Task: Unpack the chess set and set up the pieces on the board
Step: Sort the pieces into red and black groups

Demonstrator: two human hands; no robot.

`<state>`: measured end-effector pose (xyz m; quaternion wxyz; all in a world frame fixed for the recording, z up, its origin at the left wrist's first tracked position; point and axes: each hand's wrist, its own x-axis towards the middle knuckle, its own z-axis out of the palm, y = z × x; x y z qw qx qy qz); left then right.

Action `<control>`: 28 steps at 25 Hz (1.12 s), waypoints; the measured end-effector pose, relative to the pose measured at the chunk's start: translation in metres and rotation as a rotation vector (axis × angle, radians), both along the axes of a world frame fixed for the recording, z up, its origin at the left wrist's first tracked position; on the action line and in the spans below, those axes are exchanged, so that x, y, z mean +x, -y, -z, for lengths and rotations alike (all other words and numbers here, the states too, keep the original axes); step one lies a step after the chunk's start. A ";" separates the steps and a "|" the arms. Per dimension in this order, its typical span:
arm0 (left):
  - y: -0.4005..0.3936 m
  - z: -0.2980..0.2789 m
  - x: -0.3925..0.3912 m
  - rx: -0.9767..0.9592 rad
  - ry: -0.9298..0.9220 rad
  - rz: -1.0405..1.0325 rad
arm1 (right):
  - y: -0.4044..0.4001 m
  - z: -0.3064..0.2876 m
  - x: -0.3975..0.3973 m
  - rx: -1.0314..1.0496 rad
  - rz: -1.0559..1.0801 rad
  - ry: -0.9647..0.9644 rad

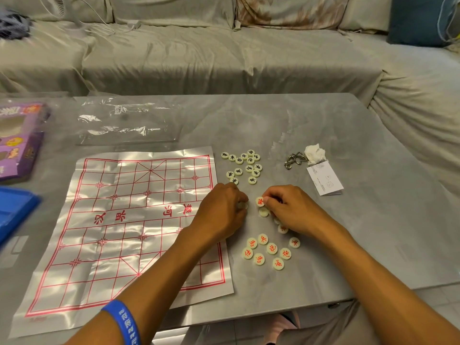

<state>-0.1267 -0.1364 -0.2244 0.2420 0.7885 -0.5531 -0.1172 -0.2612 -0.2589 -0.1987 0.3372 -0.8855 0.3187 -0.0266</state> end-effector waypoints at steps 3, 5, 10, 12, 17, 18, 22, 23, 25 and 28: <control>-0.002 0.002 0.001 0.000 -0.018 -0.012 | 0.001 0.000 0.000 -0.013 0.034 0.013; -0.006 0.002 0.002 0.016 -0.044 -0.001 | 0.006 -0.002 0.003 -0.078 0.023 -0.022; -0.015 -0.002 0.001 0.044 -0.079 0.066 | 0.018 -0.028 -0.014 0.002 -0.144 -0.250; -0.016 0.000 0.000 0.040 -0.094 0.058 | 0.004 -0.032 -0.024 0.055 -0.229 -0.360; -0.015 -0.003 -0.008 0.026 -0.150 0.016 | -0.007 -0.027 -0.022 -0.117 -0.208 -0.306; -0.014 -0.004 -0.008 0.023 -0.158 0.006 | -0.005 -0.026 -0.020 -0.157 -0.166 -0.237; -0.013 -0.005 -0.009 -0.005 -0.190 -0.036 | -0.005 -0.011 -0.010 -0.252 -0.222 -0.195; -0.012 -0.005 -0.009 -0.009 -0.189 -0.043 | -0.005 -0.007 -0.007 -0.274 -0.217 -0.186; -0.009 -0.003 -0.009 -0.014 -0.166 -0.049 | -0.003 -0.004 -0.004 -0.298 -0.183 -0.150; -0.005 -0.002 -0.006 -0.014 -0.133 -0.059 | 0.002 0.000 -0.005 -0.228 -0.144 -0.116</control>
